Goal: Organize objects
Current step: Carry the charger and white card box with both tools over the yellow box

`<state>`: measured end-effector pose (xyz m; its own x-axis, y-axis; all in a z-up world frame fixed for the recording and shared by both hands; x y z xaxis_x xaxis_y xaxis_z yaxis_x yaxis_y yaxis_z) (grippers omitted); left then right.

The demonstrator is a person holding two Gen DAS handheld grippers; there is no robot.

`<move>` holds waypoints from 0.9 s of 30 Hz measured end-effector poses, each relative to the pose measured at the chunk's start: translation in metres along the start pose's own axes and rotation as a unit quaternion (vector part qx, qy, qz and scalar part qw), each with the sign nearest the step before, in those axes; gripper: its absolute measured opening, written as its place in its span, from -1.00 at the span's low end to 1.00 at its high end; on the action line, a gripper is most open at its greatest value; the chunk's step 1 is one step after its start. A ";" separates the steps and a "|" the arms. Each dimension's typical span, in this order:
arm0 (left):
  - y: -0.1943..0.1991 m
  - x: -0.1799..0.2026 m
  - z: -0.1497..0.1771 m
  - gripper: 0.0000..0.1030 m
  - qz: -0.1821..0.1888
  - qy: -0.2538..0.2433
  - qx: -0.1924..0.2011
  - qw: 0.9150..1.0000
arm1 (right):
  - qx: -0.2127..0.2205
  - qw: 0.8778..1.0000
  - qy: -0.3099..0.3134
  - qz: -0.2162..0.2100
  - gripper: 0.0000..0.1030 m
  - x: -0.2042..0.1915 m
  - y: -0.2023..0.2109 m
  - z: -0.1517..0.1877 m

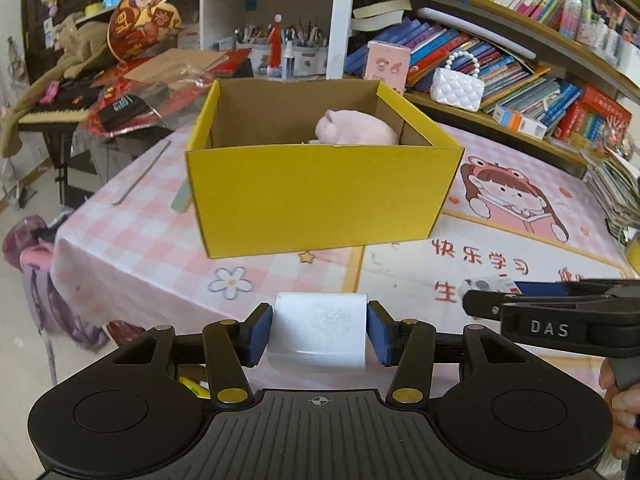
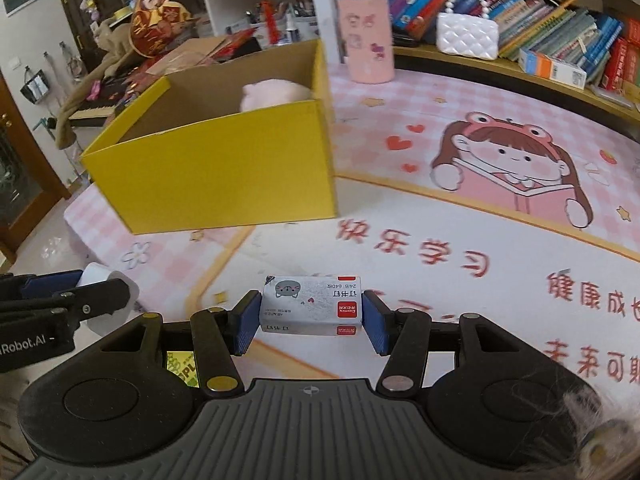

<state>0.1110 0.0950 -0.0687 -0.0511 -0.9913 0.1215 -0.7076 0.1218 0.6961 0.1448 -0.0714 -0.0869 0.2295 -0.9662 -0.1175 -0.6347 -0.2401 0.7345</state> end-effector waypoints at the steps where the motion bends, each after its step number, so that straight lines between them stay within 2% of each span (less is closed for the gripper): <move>1: 0.003 -0.003 0.002 -0.04 -0.001 -0.005 0.002 1.000 | 0.002 1.000 0.003 -0.001 -0.01 -0.006 0.001 0.001; 9: 0.026 -0.035 0.002 -0.04 0.002 -0.001 0.023 1.000 | 0.007 1.000 0.016 -0.007 -0.01 -0.048 0.005 0.005; 14: 0.037 -0.041 -0.022 -0.04 0.016 -0.005 0.060 0.998 | 0.025 0.999 0.023 -0.007 -0.01 -0.061 0.013 -0.005; 19: 0.042 -0.038 -0.070 -0.04 0.018 -0.020 0.123 0.992 | 0.076 0.997 0.029 -0.004 -0.01 -0.061 0.022 -0.047; 22: 0.035 -0.037 -0.099 -0.04 0.006 -0.018 0.154 0.988 | 0.116 0.992 0.042 -0.004 -0.01 -0.059 0.021 -0.083; 27: 0.010 -0.035 -0.126 -0.04 -0.015 0.003 0.160 0.987 | 0.150 0.986 0.071 -0.002 -0.01 -0.055 0.003 -0.130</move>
<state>0.1944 0.1369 0.0238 -0.0224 -0.9937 0.1096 -0.8951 0.0687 0.4405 0.2261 -0.0065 0.0088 0.3192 -0.9476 -0.0101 -0.8189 -0.2811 0.5004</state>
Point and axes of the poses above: each gripper's, at about its wrist camera, not at the fingertips, and y roughly against the way its jaws point, x to its right, z to its underside, the point moved 6 cm from there along -y, roughly the way its jaws point, and after that the axes turned 4 degrees about z, right-handed, at the moved point
